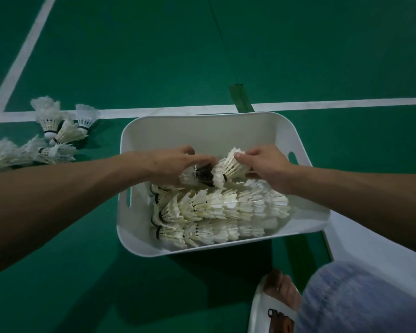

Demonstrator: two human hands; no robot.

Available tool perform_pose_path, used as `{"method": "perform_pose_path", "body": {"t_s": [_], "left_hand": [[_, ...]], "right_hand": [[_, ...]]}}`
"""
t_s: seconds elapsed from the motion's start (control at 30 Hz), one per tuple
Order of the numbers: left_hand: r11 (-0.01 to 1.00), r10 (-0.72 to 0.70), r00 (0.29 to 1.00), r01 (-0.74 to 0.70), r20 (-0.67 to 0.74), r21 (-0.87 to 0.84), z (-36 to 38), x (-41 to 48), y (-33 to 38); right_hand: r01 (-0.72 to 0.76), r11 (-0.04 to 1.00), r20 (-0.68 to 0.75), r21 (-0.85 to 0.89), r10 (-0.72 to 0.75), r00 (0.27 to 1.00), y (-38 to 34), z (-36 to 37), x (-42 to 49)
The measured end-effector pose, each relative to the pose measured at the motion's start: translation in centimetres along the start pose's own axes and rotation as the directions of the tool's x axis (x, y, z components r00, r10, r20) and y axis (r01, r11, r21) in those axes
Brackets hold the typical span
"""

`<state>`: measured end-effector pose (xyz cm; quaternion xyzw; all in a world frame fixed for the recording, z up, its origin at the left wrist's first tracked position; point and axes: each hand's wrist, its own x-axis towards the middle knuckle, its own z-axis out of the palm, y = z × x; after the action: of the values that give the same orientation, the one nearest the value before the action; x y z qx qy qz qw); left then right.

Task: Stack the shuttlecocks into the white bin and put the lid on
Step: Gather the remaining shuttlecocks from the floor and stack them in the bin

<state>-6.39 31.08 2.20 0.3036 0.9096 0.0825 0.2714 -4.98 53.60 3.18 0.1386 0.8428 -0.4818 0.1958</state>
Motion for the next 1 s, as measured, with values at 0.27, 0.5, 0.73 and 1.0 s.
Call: {"method": "perform_pose_path", "body": {"t_s": [0.27,0.5,0.73,1.0], "left_hand": [[0.999,0.006,0.998,-0.003,-0.059,0.052,0.5,0.3,-0.7],[0.992,0.089,0.994,-0.082,-0.068,0.091,0.4,0.1,-0.8],[0.996,0.055,0.996,-0.059,0.071,0.060,-0.9,0.3,-1.1],[0.990,0.099,0.986,-0.111,0.131,0.089,-0.2,1.5,-0.3]], "right_hand": [[-0.194,0.960,-0.007,0.201,0.200,0.980,1.0,1.2,1.0],[-0.161,0.986,0.151,0.034,0.154,0.976,-0.6,1.7,1.0],[-0.193,0.980,0.260,0.047,0.174,0.950,-0.5,1.6,1.8],[0.086,0.928,0.238,-0.362,0.003,0.971,-0.1,-0.1,2.0]]}}
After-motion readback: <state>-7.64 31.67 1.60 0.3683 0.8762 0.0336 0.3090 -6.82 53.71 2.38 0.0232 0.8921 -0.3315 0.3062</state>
